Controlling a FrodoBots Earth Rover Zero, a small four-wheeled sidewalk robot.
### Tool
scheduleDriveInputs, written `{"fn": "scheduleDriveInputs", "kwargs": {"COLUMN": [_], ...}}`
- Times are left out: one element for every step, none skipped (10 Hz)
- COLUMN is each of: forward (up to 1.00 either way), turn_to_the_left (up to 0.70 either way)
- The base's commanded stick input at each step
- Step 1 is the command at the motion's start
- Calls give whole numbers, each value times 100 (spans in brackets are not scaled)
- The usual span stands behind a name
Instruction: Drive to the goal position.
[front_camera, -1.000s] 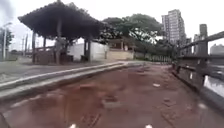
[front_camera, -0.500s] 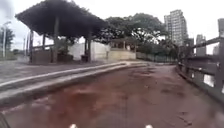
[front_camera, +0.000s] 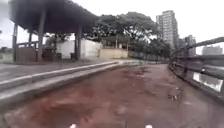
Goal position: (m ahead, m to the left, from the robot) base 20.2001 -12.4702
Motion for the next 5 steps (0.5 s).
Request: {"fn": "scheduleDriveInputs", "kwargs": {"forward": [85,85,85,85,85], "turn_to_the_left": [-32,-32,-32,-32,-32]}}
